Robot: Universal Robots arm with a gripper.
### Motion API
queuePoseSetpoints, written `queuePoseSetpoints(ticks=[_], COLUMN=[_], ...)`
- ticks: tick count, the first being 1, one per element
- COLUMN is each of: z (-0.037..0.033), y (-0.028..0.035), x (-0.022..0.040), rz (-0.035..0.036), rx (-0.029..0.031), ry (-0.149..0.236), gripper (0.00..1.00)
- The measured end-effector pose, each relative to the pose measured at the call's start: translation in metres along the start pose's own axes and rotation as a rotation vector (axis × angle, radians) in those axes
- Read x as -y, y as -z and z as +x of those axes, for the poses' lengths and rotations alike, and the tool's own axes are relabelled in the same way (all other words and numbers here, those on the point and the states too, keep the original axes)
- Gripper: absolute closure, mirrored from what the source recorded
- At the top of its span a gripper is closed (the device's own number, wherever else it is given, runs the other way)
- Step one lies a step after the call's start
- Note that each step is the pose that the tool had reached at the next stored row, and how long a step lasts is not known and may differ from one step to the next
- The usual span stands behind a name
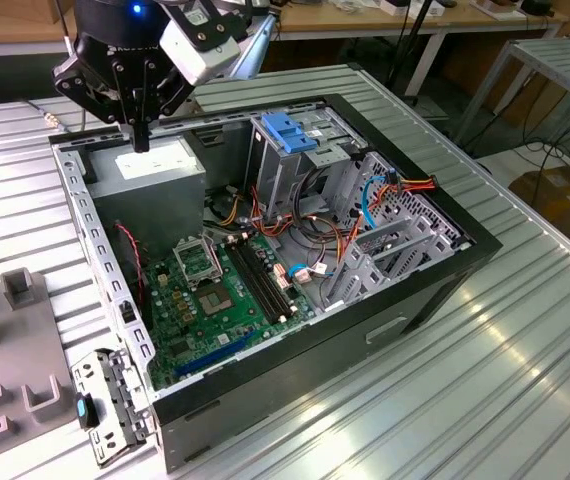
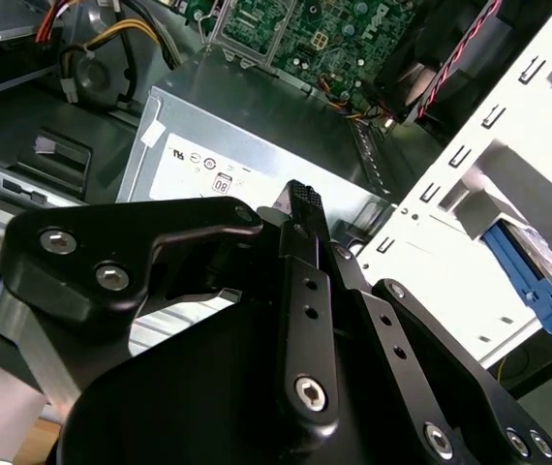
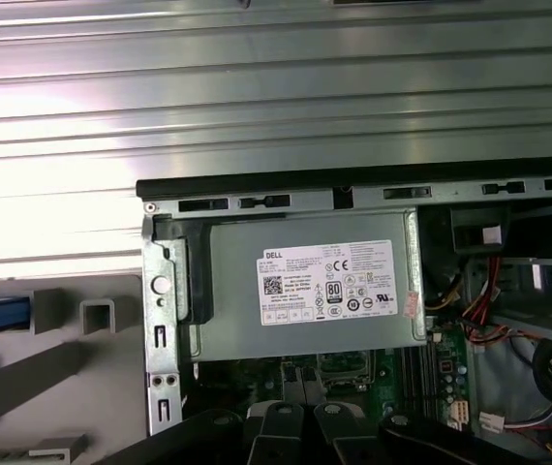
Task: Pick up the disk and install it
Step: 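Reach for the disk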
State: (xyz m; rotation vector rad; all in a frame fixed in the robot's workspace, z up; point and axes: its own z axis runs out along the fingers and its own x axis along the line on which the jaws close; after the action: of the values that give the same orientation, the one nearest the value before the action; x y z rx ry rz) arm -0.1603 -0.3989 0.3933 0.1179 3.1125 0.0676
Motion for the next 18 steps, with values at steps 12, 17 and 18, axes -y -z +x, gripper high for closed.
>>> queuePoseSetpoints(ticks=[12, 17, 18], z=[0.006, 0.0083, 0.0089], y=[0.0002, 0.0002, 0.0003], x=[0.0004, 0.0006, 0.0007], rz=[0.0001, 0.0, 0.0], rx=[-0.0001, 0.0, 0.0], ry=[0.0, 0.0, 0.0], gripper=[0.89, 0.89, 0.89])
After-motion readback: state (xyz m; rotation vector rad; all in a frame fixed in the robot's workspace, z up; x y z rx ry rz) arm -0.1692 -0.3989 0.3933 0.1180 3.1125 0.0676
